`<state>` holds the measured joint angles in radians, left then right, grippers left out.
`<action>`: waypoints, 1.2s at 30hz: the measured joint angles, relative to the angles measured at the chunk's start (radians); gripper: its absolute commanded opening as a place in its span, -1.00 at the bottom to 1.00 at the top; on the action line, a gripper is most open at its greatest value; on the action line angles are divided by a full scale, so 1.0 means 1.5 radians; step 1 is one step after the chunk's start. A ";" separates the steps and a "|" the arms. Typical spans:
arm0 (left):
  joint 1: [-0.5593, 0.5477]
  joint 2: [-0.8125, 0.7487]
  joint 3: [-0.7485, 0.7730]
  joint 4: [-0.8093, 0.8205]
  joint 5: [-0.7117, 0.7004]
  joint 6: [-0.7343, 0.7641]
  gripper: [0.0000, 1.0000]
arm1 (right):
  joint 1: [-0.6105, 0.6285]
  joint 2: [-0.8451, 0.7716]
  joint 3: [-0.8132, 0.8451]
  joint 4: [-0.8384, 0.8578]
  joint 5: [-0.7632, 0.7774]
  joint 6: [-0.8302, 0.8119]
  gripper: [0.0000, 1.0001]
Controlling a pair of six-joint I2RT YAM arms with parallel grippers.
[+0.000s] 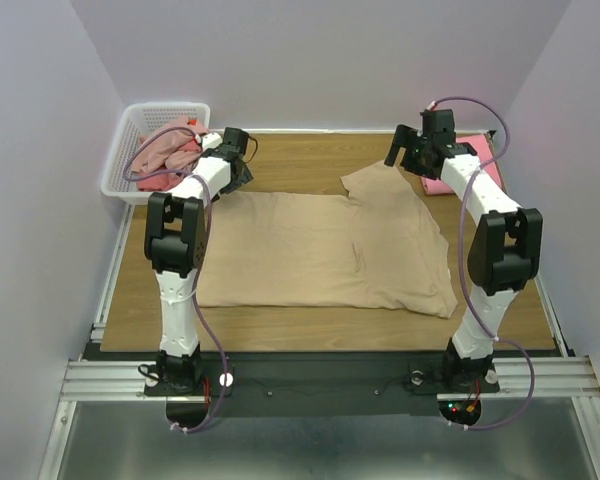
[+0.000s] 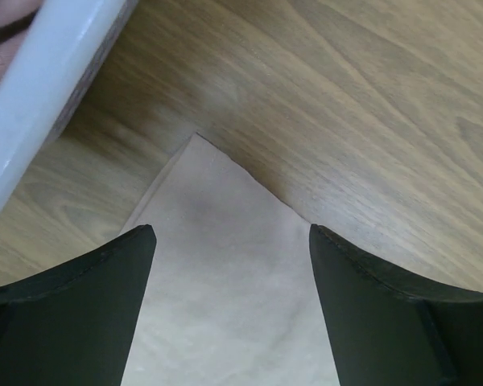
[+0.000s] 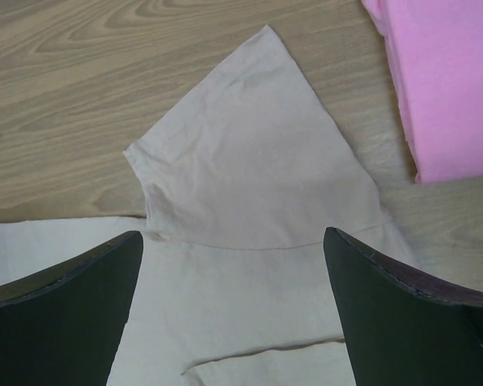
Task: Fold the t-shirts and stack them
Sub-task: Fold the tshirt
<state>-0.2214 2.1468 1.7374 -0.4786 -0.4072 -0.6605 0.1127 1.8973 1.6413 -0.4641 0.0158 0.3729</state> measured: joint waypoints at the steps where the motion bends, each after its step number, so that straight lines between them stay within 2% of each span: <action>1: 0.000 0.008 0.004 -0.002 -0.003 -0.001 0.68 | 0.000 0.007 0.005 0.000 0.001 -0.002 1.00; 2: 0.001 0.017 0.010 -0.004 -0.006 -0.002 0.51 | 0.000 0.017 0.010 0.001 0.002 -0.006 1.00; 3: 0.001 0.025 0.017 -0.004 -0.008 -0.003 0.48 | 0.000 0.024 0.012 0.001 0.002 -0.007 1.00; 10: 0.002 0.082 0.067 -0.008 -0.017 -0.017 0.45 | 0.000 0.058 0.014 0.000 0.002 -0.011 1.00; 22: 0.012 0.117 0.105 -0.018 -0.037 -0.045 0.41 | 0.000 0.092 0.049 -0.003 0.002 -0.020 1.00; 23: 0.012 0.118 0.106 -0.020 -0.038 -0.047 0.32 | 0.000 0.096 0.058 -0.002 0.002 -0.020 1.00; 28: 0.014 0.121 0.109 -0.032 -0.049 -0.064 0.22 | 0.000 0.135 0.102 0.001 0.000 -0.023 1.00; 31: 0.014 0.125 0.114 -0.041 -0.060 -0.074 0.01 | 0.000 0.157 0.119 0.000 0.000 -0.026 1.00; 34: 0.015 0.125 0.114 -0.044 -0.065 -0.079 -0.28 | 0.000 0.178 0.140 0.000 0.002 -0.029 1.00; 35: 0.016 0.125 0.113 -0.045 -0.067 -0.080 -0.54 | 0.000 0.186 0.149 -0.001 0.003 -0.030 1.00; 36: 0.017 0.125 0.112 -0.045 -0.068 -0.083 -0.69 | 0.000 0.199 0.165 0.000 0.006 -0.032 1.00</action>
<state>-0.1959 2.3348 1.9060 -0.5461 -0.5098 -0.7853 0.1127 2.1963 1.8881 -0.4644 0.0242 0.3256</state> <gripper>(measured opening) 0.341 0.998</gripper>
